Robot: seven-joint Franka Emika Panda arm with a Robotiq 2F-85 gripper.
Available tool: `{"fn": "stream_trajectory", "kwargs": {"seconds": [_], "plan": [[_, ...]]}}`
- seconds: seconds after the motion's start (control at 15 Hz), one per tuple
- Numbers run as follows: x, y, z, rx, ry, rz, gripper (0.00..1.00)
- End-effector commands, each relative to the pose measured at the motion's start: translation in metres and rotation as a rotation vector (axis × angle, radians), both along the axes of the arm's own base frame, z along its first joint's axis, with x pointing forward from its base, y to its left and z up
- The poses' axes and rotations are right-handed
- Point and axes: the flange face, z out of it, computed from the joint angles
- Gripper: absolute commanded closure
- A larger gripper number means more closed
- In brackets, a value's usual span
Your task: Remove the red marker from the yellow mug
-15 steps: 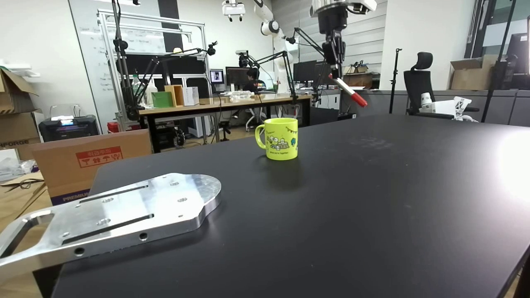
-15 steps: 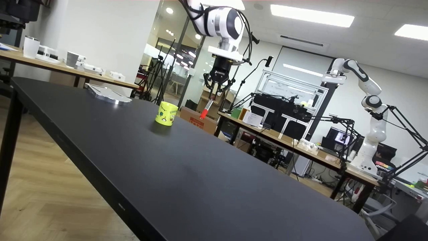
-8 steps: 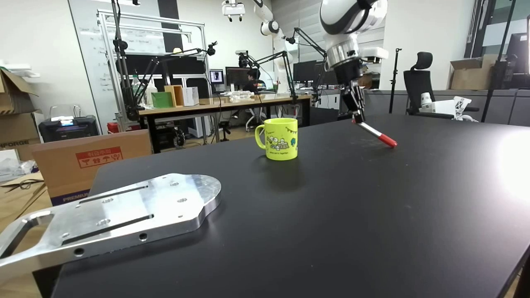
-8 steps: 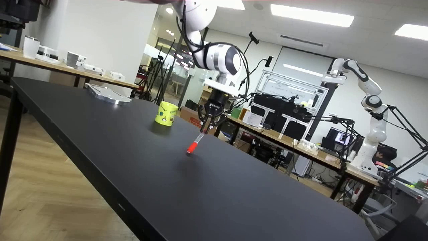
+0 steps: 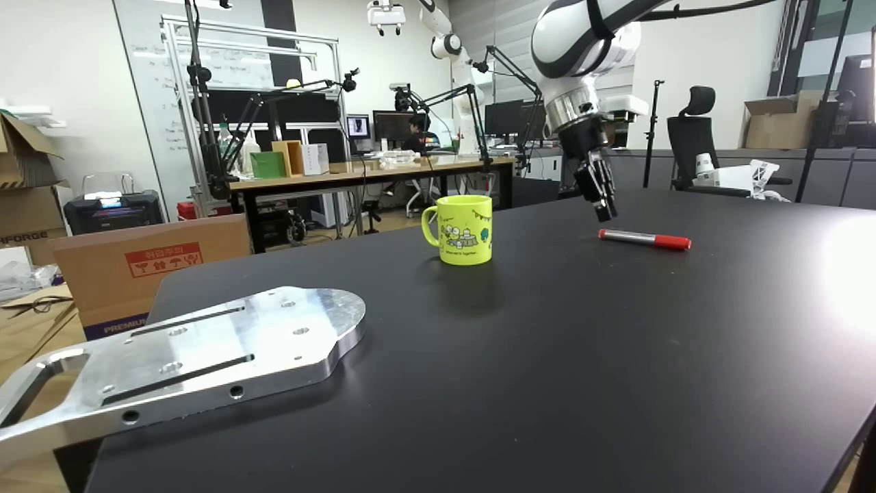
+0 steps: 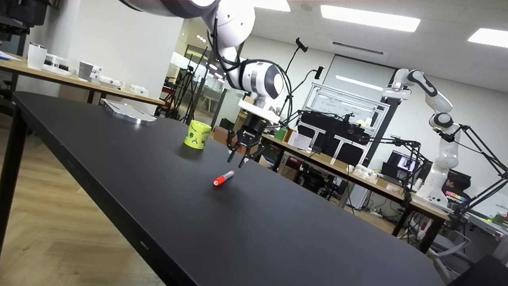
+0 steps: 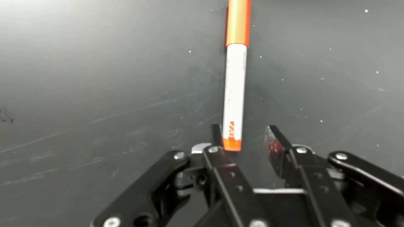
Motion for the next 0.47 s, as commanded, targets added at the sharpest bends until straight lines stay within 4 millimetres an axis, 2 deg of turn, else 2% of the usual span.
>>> {"fn": "stream_trajectory", "kwargs": {"seconds": [0.0, 0.07, 0.2, 0.27, 0.33, 0.4], "plan": [[0.011, 0.000, 0.077, 0.053, -0.086, 0.004, 0.29], [0.015, 0.000, 0.100, 0.065, -0.128, 0.009, 0.21], [0.019, 0.000, 0.133, 0.082, -0.186, 0.021, 0.09], [0.017, 0.005, 0.105, 0.047, -0.153, 0.014, 0.02], [0.017, 0.005, 0.119, 0.049, -0.165, 0.014, 0.20], [0.016, 0.005, 0.122, 0.049, -0.161, 0.014, 0.13]]}}
